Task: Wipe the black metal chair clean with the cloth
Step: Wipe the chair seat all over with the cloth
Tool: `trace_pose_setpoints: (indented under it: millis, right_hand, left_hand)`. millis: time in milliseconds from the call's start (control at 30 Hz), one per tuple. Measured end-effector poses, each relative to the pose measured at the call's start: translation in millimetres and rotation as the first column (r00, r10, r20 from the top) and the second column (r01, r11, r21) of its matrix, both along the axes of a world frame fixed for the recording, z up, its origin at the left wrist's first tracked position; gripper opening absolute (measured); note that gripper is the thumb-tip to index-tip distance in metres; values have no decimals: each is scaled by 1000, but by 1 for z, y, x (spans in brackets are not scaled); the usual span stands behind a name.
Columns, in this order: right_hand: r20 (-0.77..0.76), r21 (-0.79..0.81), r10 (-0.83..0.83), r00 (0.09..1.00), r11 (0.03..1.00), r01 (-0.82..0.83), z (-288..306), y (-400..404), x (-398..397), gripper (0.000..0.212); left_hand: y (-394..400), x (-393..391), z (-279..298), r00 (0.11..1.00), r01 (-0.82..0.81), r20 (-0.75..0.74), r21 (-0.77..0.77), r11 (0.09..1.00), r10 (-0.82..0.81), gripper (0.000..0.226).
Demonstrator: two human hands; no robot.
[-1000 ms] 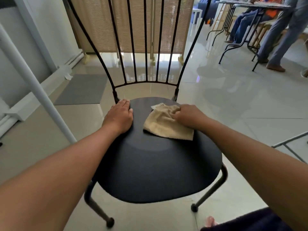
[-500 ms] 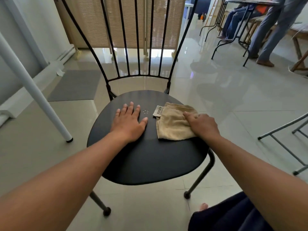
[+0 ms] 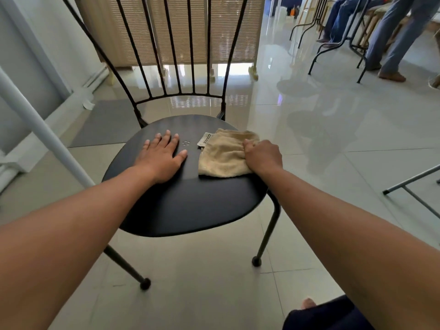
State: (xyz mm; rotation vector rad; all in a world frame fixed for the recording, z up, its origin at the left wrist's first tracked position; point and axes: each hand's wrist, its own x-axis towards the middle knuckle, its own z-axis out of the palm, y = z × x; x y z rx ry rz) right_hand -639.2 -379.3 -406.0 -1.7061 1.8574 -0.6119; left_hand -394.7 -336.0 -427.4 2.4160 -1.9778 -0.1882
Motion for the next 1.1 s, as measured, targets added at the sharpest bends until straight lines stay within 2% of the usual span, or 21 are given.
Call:
trace_pose_setpoints:
  millis: [133, 267, 367, 433, 500, 567, 600, 667, 700, 833, 933, 1000, 1067, 1100]
  right_hand:
    - [22, -49, 53, 998, 997, -52, 0, -15, 23, 42]
    - [96, -102, 103, 990, 990, -93, 4, -25, 31, 30]
    - [111, -72, 128, 986, 990, -120, 2, -34, 26, 34]
    - [24, -82, 163, 986, 984, -161, 2, -38, 17, 46]
    - [-160, -121, 219, 962, 963, -240, 3, -34, 6, 61]
    - [-358, -228, 300, 884, 890, -394, 2, -27, -5, 64]
    - [-427, -266, 363, 829, 825, -498, -1, -23, -7, 58]
    - [-444, -241, 497, 746, 735, -634, -8, -14, -8, 51]
    - [-401, -220, 533, 745, 734, -643, -13, -9, -9, 57]
    - [-309, -181, 466, 829, 827, -532, -30, 8, -10, 73]
    - [-223, -183, 352, 909, 901, -393, -34, 26, -10, 61]
    - [-113, -194, 251, 961, 943, -269, -36, 41, -11, 53]
    - [64, -206, 125, 990, 973, -109, -48, 58, -14, 41]
    - [220, -166, 41, 975, 986, -4, -57, 66, -17, 34]
  left_hand:
    - [-15, 19, 3, 1000, -12, 21, 17, 1000, 12, 66]
    - [-27, 16, 10, 988, -36, 152, 12, 999, 34, 63]
    - [-27, -7, 10, 992, -69, 108, -32, 997, 72, 63]
    - [-25, -25, 6, 998, -61, 30, -84, 995, 63, 62]
    - [-23, -41, 3, 998, -46, -41, -128, 991, 41, 60]
    - [-22, -56, 1, 993, -36, -118, -146, 989, 19, 58]
    - [-21, -62, 0, 989, -25, -146, -148, 989, 3, 57]
    - [-20, -70, -2, 987, 23, -155, -137, 990, -44, 56]
    - [-19, -72, -2, 987, 53, -145, -126, 991, -71, 56]
    - [-14, -74, -2, 984, 105, -136, -88, 991, -116, 59]
    - [-11, -78, -2, 981, 113, -147, -93, 989, -126, 63]
    - [-8, -82, -1, 971, 142, -175, -116, 983, -160, 63]
    - [-4, -88, 0, 955, 191, -202, -139, 972, -216, 60]
    - [-3, -91, 0, 948, 216, -205, -146, 965, -243, 59]
